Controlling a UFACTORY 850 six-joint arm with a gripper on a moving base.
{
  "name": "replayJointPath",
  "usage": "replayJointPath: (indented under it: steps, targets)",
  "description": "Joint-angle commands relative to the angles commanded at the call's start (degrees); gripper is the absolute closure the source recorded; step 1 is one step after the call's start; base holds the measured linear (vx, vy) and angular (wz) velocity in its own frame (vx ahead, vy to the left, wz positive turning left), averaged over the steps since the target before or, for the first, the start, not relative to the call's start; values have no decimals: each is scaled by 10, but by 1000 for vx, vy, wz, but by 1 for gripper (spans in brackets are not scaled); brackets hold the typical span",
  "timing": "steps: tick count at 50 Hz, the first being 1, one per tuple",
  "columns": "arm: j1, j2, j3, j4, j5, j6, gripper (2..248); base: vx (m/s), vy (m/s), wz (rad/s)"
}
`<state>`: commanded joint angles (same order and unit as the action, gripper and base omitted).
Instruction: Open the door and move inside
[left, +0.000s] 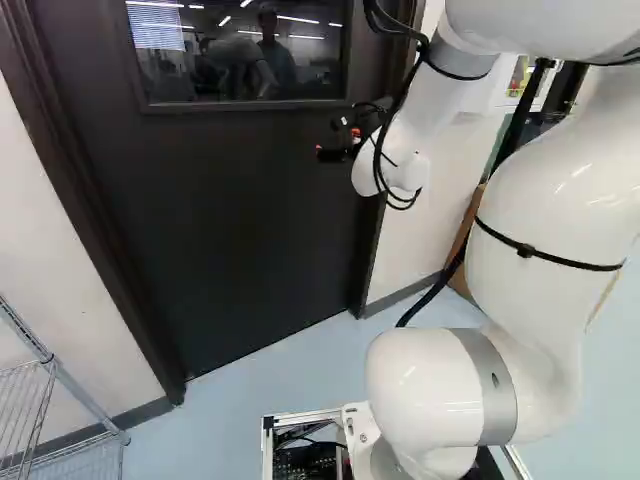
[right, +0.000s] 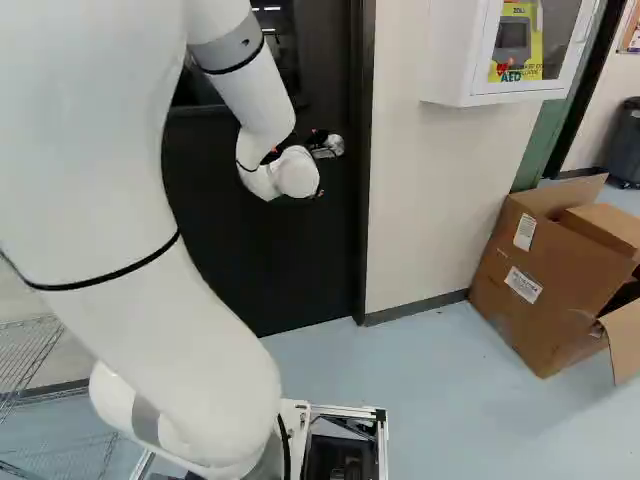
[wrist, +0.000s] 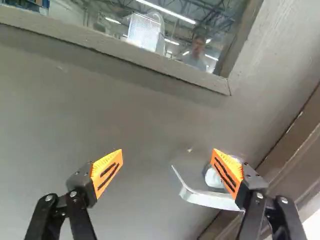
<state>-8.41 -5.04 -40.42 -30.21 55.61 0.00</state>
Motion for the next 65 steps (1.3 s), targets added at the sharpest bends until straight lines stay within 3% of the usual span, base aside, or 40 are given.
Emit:
replayJointPath:
  steps: [65]
  targets:
    - [5, -72, 13, 0, 0, 0, 3, 0, 0, 0]
